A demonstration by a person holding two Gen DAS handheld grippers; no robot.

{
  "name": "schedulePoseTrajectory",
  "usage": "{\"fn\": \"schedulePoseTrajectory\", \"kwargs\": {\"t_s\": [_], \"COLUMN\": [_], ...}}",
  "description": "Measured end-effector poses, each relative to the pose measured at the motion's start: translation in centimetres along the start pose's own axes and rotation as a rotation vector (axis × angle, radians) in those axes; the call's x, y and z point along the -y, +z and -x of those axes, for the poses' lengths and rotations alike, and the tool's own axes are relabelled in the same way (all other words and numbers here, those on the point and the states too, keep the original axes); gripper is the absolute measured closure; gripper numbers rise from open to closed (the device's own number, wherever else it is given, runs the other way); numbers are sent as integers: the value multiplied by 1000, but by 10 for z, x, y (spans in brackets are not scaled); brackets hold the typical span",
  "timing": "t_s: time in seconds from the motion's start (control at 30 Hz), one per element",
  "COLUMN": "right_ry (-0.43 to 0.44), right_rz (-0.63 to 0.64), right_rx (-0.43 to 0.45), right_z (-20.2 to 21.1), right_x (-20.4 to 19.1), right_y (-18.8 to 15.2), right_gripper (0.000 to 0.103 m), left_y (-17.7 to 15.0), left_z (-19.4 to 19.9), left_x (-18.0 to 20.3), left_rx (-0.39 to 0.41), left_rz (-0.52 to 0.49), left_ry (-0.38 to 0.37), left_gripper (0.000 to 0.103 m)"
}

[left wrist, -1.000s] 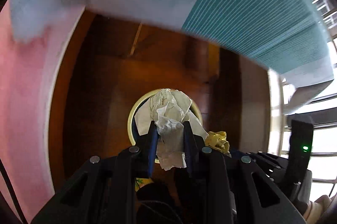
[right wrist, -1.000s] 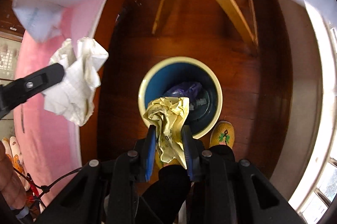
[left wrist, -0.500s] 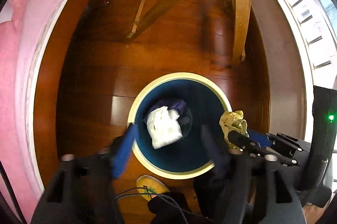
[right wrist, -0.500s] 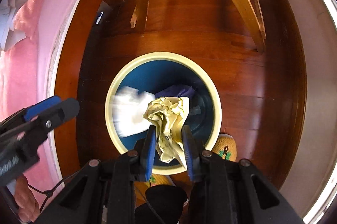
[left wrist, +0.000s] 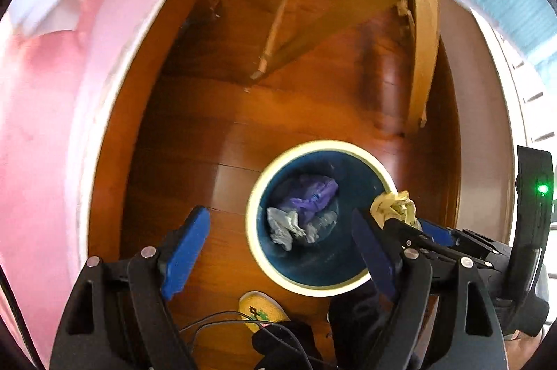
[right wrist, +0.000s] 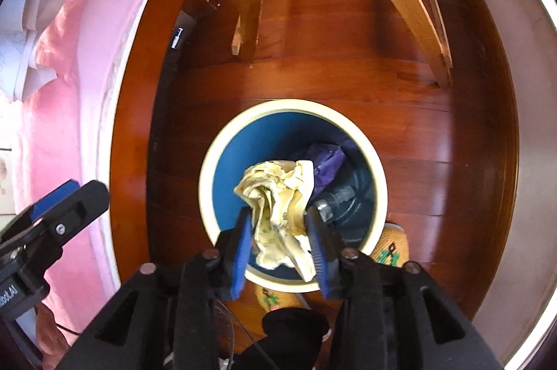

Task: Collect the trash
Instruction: 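Carry tissue and yellow paper over the bin and open both tools, then raise both tools back toward the table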

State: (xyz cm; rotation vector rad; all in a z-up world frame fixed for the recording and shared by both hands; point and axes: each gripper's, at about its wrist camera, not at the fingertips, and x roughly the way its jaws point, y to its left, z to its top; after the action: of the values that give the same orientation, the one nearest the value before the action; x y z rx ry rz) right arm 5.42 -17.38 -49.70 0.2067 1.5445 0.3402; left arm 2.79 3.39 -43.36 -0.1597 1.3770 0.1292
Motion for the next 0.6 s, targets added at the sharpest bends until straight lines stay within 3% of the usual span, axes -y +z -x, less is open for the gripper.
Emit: {"fn": "schedulePoseTrajectory", "kwargs": {"t_s": [0.1, 0.27, 0.6], "right_ry": [5, 6, -11], "right_rz": [0, 35, 80], "right_rx": [14, 34, 48], "right_z": [8, 30, 99], "right_x": [-7, -24, -58], "right_y": [3, 5, 0], "right_gripper": [38, 36, 36], "left_y": [1, 8, 17], "left_z": [15, 40, 118], "left_x": [-7, -17, -37], "left_rx": [29, 61, 120], "left_rz": [20, 56, 138], "left_ry": [35, 64, 48], "left_gripper": [21, 13, 13]}}
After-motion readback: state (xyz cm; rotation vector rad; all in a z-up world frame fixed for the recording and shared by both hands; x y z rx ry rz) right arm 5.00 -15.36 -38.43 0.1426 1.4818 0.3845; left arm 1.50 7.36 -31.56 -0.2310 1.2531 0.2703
